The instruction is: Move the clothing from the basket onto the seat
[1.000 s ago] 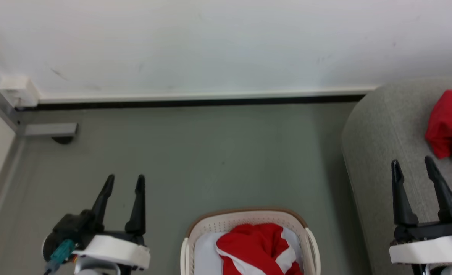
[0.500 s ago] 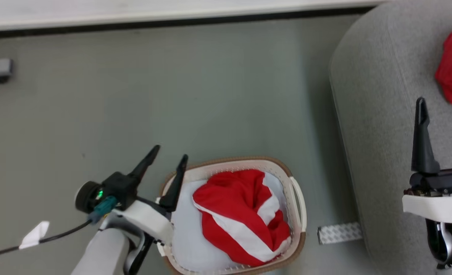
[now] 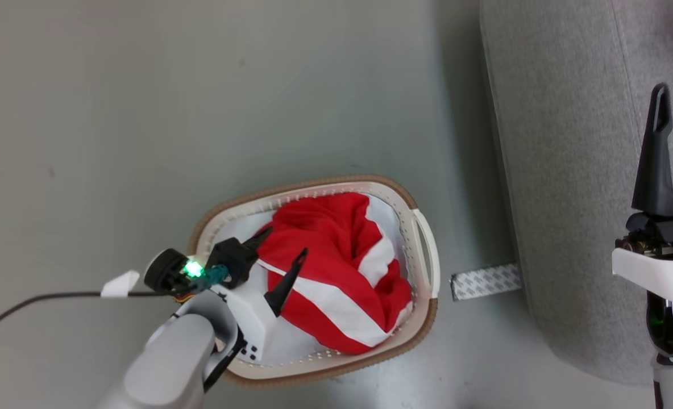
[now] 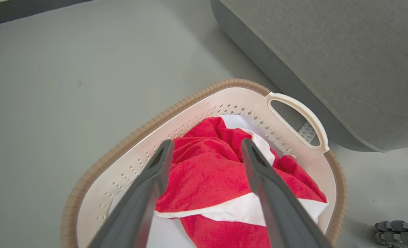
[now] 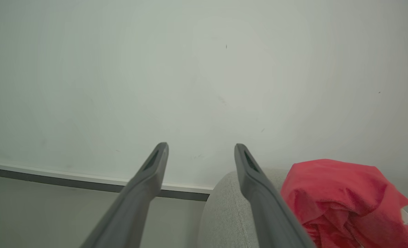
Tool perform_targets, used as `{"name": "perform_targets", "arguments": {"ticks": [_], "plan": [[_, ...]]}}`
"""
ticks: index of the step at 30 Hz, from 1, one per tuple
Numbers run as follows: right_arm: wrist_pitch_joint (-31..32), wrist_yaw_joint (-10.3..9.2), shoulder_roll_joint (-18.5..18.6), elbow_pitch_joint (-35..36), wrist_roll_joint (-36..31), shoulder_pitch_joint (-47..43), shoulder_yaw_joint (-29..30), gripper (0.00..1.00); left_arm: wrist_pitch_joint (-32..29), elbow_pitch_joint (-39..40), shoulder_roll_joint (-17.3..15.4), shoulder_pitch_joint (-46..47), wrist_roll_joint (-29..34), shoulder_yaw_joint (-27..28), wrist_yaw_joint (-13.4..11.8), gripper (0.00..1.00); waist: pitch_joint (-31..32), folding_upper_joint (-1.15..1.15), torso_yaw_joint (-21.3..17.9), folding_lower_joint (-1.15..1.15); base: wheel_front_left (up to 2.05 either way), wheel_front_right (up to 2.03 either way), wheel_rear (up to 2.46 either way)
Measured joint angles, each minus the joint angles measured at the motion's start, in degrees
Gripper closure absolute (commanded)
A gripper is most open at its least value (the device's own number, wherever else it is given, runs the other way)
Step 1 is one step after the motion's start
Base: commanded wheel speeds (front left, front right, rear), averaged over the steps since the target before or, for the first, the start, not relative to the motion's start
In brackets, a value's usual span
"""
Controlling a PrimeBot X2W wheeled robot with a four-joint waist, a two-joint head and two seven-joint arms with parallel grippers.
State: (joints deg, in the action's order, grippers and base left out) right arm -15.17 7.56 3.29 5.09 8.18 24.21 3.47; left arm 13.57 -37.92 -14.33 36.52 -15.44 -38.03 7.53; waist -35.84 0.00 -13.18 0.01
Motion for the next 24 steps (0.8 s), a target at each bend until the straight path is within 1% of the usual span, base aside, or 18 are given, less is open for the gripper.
{"name": "perform_targets", "arguments": {"ticks": [3, 10, 15, 24], "plan": [[0.0, 0.0, -0.11, 0.89, -0.07, 0.57, 0.08, 0.0, -1.45, -3.58, 0.27, 1.86, -3.1, -1.69, 0.0, 0.0, -1.86, 0.0, -1.07, 0.0, 0.0, 0.0, 0.0], [0.0, 0.0, -0.27, 3.23, -0.3, 1.53, 0.55, 0.0, -2.98, -9.99, 0.78, 7.23, -7.14, -5.44, 0.0, 0.0, -6.26, 0.0, -3.34, -0.01, 0.0, 0.0, 0.0], [0.0, 0.0, -0.27, 4.88, 1.01, 1.76, 1.59, 0.0, -3.14, -14.85, 1.34, 11.63, -7.97, -6.27, 0.0, 0.0, -9.74, 0.0, -4.35, 0.0, 0.0, 0.0, 0.0], [0.0, 0.0, -0.29, 6.43, 1.68, 2.89, 2.33, 0.0, -3.43, -22.29, 4.04, 16.27, -8.9, -9.31, -0.01, 0.0, -14.15, 0.0, -5.6, -0.01, 0.0, 0.0, 0.0]]}}
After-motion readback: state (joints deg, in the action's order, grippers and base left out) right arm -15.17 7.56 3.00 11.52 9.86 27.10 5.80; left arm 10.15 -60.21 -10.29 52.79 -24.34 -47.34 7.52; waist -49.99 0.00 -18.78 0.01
